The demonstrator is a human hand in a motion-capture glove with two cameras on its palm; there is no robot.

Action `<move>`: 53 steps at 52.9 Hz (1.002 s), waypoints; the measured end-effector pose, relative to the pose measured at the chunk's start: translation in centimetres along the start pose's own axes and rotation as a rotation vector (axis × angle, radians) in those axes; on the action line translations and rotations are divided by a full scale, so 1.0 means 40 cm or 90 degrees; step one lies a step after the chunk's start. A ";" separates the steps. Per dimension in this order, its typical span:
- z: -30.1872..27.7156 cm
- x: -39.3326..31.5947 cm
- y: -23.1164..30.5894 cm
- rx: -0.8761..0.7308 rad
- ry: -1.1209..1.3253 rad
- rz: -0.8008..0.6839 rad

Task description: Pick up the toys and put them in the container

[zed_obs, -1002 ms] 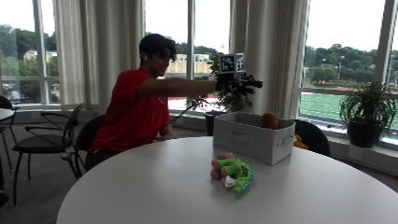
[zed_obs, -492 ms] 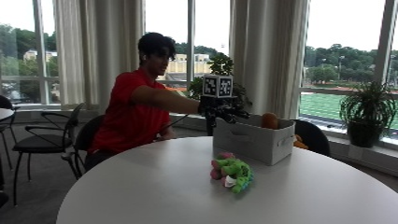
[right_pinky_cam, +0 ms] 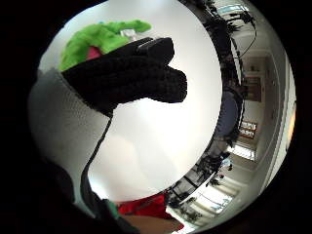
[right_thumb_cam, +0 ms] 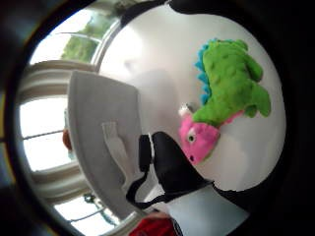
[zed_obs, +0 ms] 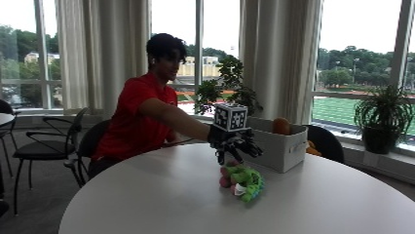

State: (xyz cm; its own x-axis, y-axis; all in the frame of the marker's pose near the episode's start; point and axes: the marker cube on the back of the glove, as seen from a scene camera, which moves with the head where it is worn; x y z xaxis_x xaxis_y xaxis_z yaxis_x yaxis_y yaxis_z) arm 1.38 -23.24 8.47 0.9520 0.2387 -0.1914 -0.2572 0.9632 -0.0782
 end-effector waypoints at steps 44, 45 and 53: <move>0.153 0.011 -0.100 -0.090 0.017 0.043; 0.154 0.012 -0.098 -0.086 0.015 0.045; 0.161 0.008 -0.082 -0.001 0.016 0.038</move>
State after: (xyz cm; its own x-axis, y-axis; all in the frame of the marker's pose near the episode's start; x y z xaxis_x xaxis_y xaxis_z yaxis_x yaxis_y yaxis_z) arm 3.59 -25.51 14.96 0.9308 0.2919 -0.2202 -0.3132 0.9473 -0.0681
